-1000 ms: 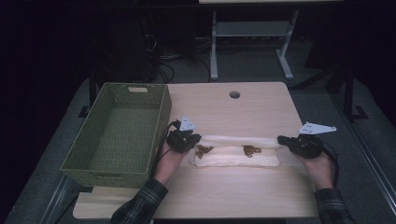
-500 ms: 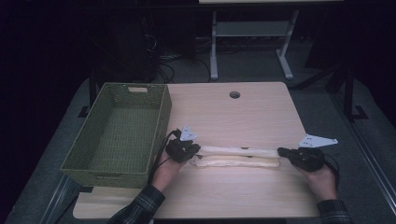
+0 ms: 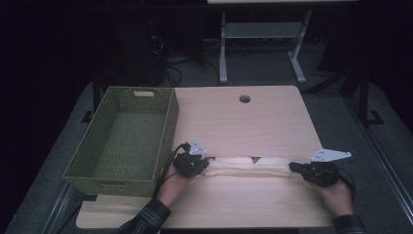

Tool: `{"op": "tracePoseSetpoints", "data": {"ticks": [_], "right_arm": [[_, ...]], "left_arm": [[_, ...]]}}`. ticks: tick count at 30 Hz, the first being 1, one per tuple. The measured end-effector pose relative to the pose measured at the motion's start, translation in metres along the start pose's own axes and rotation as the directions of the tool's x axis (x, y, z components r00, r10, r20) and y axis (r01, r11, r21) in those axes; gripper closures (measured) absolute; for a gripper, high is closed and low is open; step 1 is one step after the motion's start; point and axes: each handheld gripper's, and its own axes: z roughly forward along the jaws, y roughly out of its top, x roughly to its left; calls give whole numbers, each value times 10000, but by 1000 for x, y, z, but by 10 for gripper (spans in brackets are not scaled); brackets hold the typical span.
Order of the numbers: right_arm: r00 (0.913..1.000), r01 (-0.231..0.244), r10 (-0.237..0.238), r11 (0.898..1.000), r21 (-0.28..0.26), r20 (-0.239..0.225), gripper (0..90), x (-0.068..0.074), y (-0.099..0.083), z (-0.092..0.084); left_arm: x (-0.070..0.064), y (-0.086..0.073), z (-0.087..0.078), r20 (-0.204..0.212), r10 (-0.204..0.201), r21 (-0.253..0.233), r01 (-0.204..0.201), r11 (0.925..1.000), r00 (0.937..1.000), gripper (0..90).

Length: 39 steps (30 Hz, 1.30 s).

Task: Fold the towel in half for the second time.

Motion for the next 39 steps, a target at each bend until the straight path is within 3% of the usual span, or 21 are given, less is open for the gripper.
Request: {"op": "tracePoseSetpoints", "data": {"ticks": [2, 3, 4, 5, 6, 7, 12, 17, 27, 31, 39], "right_arm": [[10000, -69, 69, 10000, -20, -32, 836, 3, -1, -4], [9999, -111, 111, 9999, -96, -50, 764, 5, -2, -8], [9999, -111, 111, 9999, -96, -50, 764, 5, -2, -8], [9996, -254, 250, 9993, -291, -121, 684, 5, -1, -14], [9996, -254, 250, 9993, -291, -121, 684, 5, -1, -14], [9992, -388, 384, 9983, -430, -102, 645, 5, 2, -19], [9992, -398, 402, 9970, -666, 51, 588, 2, 11, -22], [9982, -472, 492, 9971, -593, 330, 568, -9, 22, -14], [9965, -705, 695, 9973, 200, 472, 580, -24, 21, 16], [9962, -777, 752, 9952, 590, 444, 578, -25, 16, 26], [9952, -977, 966, 9914, 876, 169, 573, -27, 10, 37]], "left_arm": [[-2, -1, -4, -1, -65, -131, 65, 9999, 10000, 825], [-3, 0, -6, 3, -39, -225, 40, 9997, 10000, 753], [-3, 0, -9, 17, -103, -353, 103, 9993, 9999, 753], [-3, 1, -12, 53, -138, -385, 140, 9992, 9999, 677], [-3, 2, -14, 79, -125, -492, 129, 9987, 9999, 677], [-2, 3, -15, 105, -162, -641, 169, 9978, 9998, 605], [0, 15, -19, 317, -88, -992, 120, 9950, 9995, 513], [6, 34, -10, 592, 167, -1141, -98, 9934, 9981, 442], [10, 55, 20, 1150, 652, -922, -547, 9942, 9912, 422], [10, 57, 31, 1479, 855, -725, -754, 9945, 9853, 407], [4, 63, 55, 1962, 1157, -505, -1078, 9929, 9737, 385]]}}
